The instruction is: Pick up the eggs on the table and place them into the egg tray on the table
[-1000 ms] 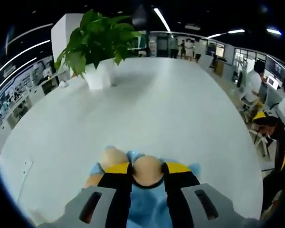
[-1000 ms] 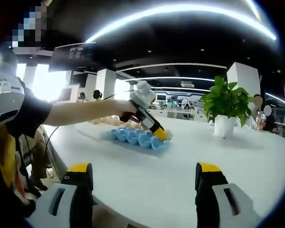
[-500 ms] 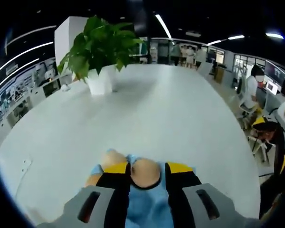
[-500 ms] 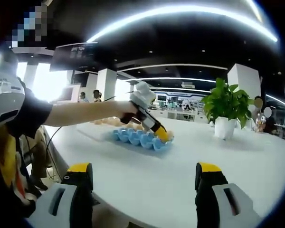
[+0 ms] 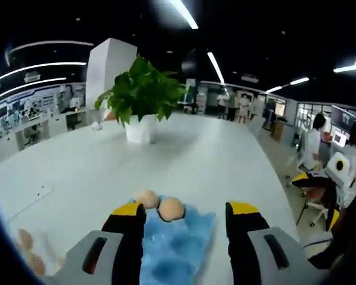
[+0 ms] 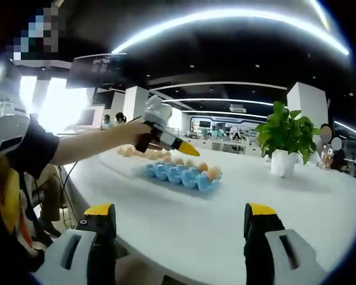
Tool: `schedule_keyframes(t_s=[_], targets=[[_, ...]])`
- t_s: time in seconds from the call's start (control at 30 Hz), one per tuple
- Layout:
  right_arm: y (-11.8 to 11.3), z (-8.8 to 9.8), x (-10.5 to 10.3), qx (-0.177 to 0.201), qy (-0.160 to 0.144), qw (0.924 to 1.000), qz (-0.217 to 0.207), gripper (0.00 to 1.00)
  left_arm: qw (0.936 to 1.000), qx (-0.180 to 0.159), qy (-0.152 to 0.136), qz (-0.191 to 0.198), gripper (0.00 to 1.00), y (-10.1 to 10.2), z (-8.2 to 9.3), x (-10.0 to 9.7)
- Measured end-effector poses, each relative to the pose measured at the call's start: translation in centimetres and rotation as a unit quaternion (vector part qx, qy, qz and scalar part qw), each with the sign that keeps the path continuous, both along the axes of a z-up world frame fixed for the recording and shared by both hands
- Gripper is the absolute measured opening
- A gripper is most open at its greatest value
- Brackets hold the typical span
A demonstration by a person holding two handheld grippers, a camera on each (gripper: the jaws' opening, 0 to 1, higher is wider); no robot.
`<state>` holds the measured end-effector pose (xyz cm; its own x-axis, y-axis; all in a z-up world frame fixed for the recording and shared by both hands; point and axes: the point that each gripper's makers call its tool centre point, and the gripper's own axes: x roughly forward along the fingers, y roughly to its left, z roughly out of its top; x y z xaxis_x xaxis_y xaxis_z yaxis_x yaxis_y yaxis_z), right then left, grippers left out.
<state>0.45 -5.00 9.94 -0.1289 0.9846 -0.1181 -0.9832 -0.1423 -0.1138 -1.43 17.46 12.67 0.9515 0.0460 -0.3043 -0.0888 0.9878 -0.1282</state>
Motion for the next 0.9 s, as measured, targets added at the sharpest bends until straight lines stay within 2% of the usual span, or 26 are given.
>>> schedule_keyframes(t_s=[0.03,0.17,0.37,0.43,0.6,0.73,0.9], targets=[[0.0,0.0,0.0,0.0,0.0,1.0,0.0,0.93,1.0,-0.002,-0.003,0.001,0.57,0.0,0.1,-0.3],[0.3,0.5,0.3,0.007,0.0,1.0,-0.004,0.93,0.9988,-0.009,-0.036,0.033,0.62,1.2,1.3,-4.6],[0.7,0.5,0.3,0.009,-0.002,1.0,-0.002,0.93,0.9954,0.001,-0.055,0.079,0.71,2.6,1.8,-8.9],[0.8,0.5,0.3,0.01,-0.002,0.9999,0.0,0.93,0.9944,0.006,-0.056,0.089,0.73,2.8,1.8,-10.0],[0.9,0.5,0.0,0.011,-0.003,0.9999,0.006,0.93,0.9907,0.019,-0.058,0.122,0.84,2.6,1.7,-13.8],[1.0,0.5,-0.2,0.01,-0.005,0.9999,0.011,0.93,0.9867,0.015,-0.068,0.147,0.93,2.3,1.6,-16.7],[1.1,0.6,-0.5,0.012,-0.005,0.9998,0.016,0.93,0.9824,0.029,-0.069,0.171,0.94,2.1,1.0,-19.6]])
